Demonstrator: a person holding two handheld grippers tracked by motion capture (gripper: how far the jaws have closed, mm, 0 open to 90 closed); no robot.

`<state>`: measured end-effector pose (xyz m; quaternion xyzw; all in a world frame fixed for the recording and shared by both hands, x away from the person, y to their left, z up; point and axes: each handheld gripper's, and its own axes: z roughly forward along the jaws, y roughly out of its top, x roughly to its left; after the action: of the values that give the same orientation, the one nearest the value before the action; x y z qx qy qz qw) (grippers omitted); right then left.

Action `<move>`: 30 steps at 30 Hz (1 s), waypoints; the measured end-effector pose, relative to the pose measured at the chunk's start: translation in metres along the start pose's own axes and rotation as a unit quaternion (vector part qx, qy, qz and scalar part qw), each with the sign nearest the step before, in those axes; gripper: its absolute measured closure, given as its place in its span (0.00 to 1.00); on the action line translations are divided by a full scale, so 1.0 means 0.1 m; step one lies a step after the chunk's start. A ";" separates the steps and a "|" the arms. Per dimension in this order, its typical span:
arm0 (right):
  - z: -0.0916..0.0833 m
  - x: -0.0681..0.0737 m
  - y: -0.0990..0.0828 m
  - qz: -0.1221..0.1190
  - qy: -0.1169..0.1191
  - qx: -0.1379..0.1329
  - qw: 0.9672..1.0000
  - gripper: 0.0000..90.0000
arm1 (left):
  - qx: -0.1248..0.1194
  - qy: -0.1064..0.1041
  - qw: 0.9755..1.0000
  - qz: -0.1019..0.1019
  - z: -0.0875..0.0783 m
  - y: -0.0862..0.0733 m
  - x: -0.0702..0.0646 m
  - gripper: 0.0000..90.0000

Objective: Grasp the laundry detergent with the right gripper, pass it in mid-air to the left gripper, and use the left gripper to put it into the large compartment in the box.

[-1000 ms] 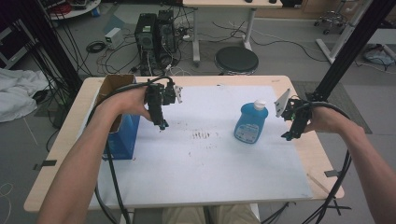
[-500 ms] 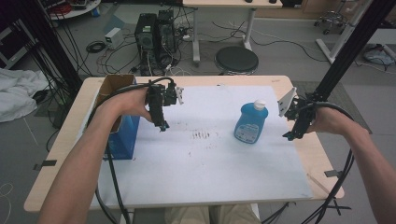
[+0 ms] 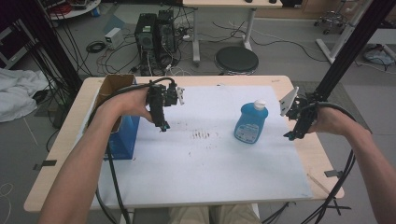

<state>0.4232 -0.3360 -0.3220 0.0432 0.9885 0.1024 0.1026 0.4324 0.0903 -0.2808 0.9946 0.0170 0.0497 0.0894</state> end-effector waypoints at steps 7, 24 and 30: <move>-0.03 0.05 -0.01 0.006 0.002 -0.008 1.000 0.13 | 0.002 -0.004 1.000 0.003 0.04 0.04 0.03 0.14; 0.00 0.18 0.03 0.101 0.004 -0.079 0.992 0.13 | 0.000 -0.001 1.000 0.003 0.05 0.05 0.02 0.14; 0.01 0.24 0.08 0.135 -0.003 -0.125 0.983 0.13 | -0.004 0.001 1.000 0.005 0.05 0.04 0.01 0.14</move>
<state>0.4008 -0.3255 -0.3260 0.1631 0.9527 0.2381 0.0950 0.4339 0.0859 -0.2847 0.9943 0.0120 0.0507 0.0930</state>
